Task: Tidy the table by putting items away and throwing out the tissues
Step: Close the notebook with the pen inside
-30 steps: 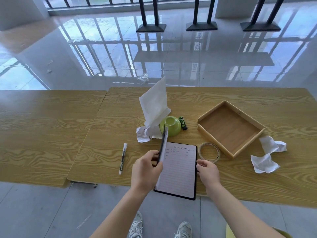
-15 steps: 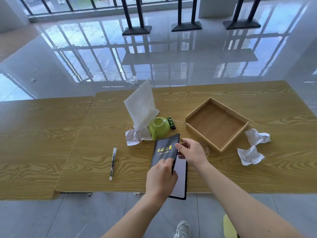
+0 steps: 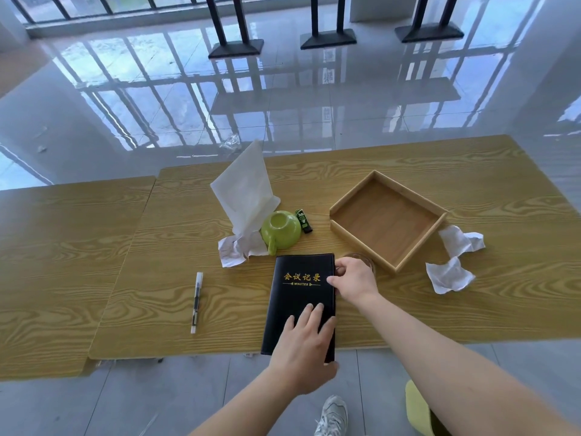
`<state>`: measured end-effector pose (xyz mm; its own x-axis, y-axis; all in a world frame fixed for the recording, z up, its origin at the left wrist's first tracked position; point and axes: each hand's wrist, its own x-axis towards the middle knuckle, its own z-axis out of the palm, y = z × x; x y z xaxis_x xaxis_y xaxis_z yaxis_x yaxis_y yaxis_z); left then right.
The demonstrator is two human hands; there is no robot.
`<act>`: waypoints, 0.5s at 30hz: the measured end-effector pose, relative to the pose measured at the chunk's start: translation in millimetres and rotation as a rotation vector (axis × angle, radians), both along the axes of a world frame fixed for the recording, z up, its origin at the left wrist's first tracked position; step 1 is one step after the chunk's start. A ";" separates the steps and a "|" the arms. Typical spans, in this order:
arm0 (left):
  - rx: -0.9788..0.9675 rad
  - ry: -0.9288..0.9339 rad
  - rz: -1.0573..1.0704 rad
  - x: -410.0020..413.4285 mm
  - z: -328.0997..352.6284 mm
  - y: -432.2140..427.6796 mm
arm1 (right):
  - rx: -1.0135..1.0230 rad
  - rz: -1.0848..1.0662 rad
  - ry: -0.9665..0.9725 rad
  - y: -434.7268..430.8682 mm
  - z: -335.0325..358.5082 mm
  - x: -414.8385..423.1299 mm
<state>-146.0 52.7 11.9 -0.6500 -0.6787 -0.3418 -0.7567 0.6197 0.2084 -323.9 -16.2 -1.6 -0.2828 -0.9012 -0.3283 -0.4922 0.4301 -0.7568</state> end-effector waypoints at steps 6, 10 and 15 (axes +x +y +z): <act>-0.044 -0.072 -0.035 9.6 -17.5 -1.7 | 0.002 0.048 0.071 5.9 -5.6 1.8; -0.048 -0.078 0.016 14.3 -27.7 -3.9 | -0.010 0.050 0.055 20.9 -7.3 3.2; -0.076 -0.068 0.087 13.2 -34.2 -7.9 | 0.007 0.038 0.056 40.1 -17.7 8.7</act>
